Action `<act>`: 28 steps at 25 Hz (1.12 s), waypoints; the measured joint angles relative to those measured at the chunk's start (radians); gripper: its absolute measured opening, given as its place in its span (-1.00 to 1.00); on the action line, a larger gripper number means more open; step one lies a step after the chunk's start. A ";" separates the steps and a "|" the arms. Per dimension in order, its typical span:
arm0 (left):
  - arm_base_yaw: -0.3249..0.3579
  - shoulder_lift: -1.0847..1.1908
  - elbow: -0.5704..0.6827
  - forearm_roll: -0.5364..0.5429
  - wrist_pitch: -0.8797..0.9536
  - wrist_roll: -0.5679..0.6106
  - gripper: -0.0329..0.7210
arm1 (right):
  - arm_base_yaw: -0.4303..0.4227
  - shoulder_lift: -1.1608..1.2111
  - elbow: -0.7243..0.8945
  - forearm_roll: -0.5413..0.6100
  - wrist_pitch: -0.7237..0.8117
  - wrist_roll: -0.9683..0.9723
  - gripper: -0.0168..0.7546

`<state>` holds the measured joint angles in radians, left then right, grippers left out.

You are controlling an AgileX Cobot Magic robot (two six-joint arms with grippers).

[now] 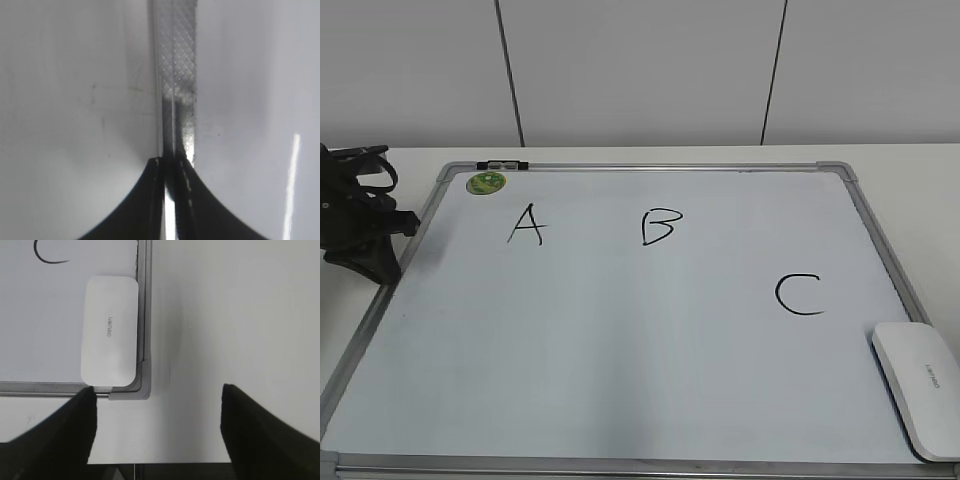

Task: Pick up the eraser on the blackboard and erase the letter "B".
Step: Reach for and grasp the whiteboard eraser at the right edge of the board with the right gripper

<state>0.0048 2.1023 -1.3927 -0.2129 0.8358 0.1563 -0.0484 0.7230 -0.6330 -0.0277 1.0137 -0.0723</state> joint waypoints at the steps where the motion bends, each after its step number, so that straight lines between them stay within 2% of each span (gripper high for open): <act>1: 0.000 0.000 0.000 0.000 0.000 0.000 -0.88 | 0.000 0.017 0.000 0.000 -0.002 0.000 0.58; 8: 0.000 0.000 0.000 -0.001 0.002 0.000 -0.88 | 0.004 0.130 -0.001 0.042 0.000 0.000 0.58; 17: 0.000 0.000 0.000 -0.002 0.002 0.000 -0.88 | 0.072 0.267 -0.035 0.082 -0.006 0.031 0.58; 25: 0.000 0.000 0.000 -0.002 0.002 0.000 -0.88 | 0.154 0.422 -0.070 0.098 -0.076 0.072 0.58; 28: 0.000 0.000 0.000 -0.002 0.002 0.000 -0.88 | 0.159 0.481 -0.070 0.097 -0.113 0.080 0.59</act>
<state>0.0048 2.1023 -1.3927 -0.2152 0.8375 0.1563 0.1106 1.2039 -0.7026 0.0688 0.9007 0.0077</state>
